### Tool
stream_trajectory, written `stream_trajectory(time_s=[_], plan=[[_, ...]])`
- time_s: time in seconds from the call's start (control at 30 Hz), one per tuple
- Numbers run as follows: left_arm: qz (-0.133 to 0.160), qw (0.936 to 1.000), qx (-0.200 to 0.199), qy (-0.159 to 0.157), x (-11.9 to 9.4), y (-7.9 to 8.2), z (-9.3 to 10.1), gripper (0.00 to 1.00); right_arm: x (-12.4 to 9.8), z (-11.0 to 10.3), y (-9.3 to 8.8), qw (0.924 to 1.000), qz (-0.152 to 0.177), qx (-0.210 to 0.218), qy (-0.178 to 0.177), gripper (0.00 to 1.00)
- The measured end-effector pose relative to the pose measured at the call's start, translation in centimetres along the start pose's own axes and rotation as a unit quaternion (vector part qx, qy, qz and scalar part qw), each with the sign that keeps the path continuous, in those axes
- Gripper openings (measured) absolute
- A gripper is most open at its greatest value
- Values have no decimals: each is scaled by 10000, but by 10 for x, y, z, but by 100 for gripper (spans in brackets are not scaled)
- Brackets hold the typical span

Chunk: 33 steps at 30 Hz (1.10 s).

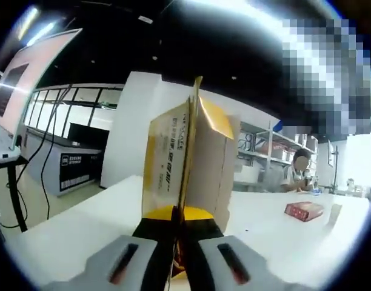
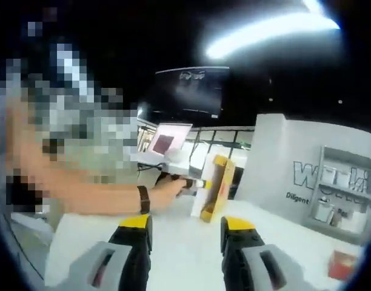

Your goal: Tear open the coffee pouch, take out the coffee, and pour the coffee from the pouch into the cup

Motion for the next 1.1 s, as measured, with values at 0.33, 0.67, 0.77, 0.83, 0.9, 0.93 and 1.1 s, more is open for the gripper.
stream_trajectory(time_s=[0.33,0.67,0.77,0.83,0.9,0.93,1.1], plan=[[17,10000,-32,-19,5,-3,10,4,75,23,-15,9991,-128,374,173,31],[-36,9999,126,-28,7,-4,13,4,155,62,-42,9976,-57,660,-191,16],[-51,9998,180,0,7,-4,14,4,172,60,-48,9986,-168,432,-254,16],[-52,9997,223,5,5,-4,16,4,182,62,-55,9985,-317,212,-389,16],[-43,9997,225,9,3,-5,17,4,192,63,-62,9980,-376,246,-449,17],[-24,9996,283,20,2,-5,18,4,196,64,-66,9978,-394,243,-476,17],[-35,9995,314,29,4,-5,17,4,208,77,-73,9970,-379,271,-616,16]])
Point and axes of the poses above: the point that each gripper's makers call its tool centre point, and the gripper's own axes: x roughly forward along the fingers, z roughly to its right, y roughly out of its top, the point moved 2 cm from there along -x, roughly backward along the fingers, and after that the axes turned 5 degrees about y, right-handed, at the moved point
